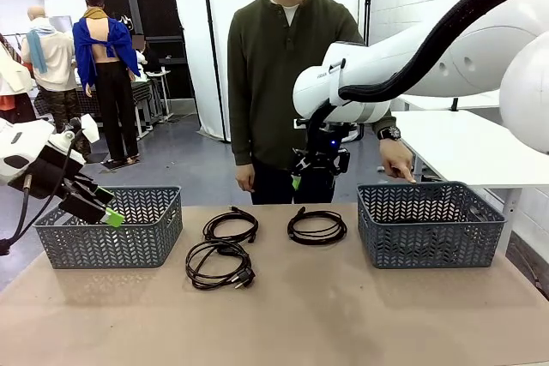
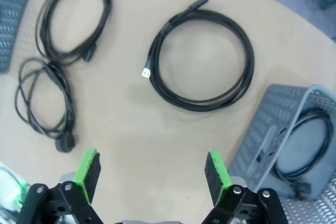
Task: Organize the cables according to human instructions.
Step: Pick up a bundle of cables and place it in the basket indicated by the human.
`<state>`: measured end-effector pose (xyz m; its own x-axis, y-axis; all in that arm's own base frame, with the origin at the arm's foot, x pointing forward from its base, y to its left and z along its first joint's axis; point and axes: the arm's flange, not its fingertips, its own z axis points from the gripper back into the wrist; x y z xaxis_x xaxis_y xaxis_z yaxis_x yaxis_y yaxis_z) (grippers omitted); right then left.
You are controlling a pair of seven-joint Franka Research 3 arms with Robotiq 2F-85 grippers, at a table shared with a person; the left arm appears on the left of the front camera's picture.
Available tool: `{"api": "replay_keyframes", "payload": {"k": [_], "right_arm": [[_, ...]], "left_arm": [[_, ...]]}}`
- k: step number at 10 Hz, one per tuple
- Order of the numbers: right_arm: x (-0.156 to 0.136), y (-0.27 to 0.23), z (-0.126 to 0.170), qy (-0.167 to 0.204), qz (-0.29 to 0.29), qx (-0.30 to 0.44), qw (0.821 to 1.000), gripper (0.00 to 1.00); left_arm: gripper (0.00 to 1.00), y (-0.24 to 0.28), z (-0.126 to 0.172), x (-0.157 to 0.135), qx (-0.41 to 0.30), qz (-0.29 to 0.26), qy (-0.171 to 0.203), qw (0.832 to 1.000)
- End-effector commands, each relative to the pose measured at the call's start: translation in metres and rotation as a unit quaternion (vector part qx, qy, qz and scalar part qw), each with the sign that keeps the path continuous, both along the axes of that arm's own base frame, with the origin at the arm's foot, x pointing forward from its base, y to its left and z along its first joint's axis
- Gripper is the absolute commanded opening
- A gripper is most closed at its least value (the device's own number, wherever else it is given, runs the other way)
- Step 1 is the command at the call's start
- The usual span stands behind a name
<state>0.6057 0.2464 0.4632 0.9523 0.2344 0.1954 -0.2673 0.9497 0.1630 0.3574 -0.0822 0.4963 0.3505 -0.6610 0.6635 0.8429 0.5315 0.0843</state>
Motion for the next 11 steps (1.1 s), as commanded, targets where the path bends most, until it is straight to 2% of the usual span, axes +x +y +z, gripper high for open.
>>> {"api": "replay_keyframes", "payload": {"k": [1,2,5,9,11], "right_arm": [[0.023,0.019,-0.005,0.011,-0.090,0.011,0.996,1.00],[0.029,0.024,-0.010,0.004,-0.135,0.003,0.991,1.00],[0.058,0.033,-0.033,0.021,-0.234,-0.008,0.972,1.00],[0.083,0.041,-0.064,0.006,-0.299,-0.016,0.954,1.00],[0.091,0.043,-0.077,0.018,-0.315,-0.008,0.949,1.00]], "left_arm": [[1.00,0.004,-0.001,0.002,-0.004,-0.007,0.000,1.000],[1.00,0.004,-0.001,0.002,-0.004,-0.007,0.000,1.000],[1.00,0.004,-0.001,0.002,-0.004,-0.007,0.000,1.000],[1.00,0.004,-0.001,0.002,-0.004,-0.007,0.000,1.000],[1.00,0.004,-0.001,0.002,-0.004,-0.007,0.000,1.000]]}}
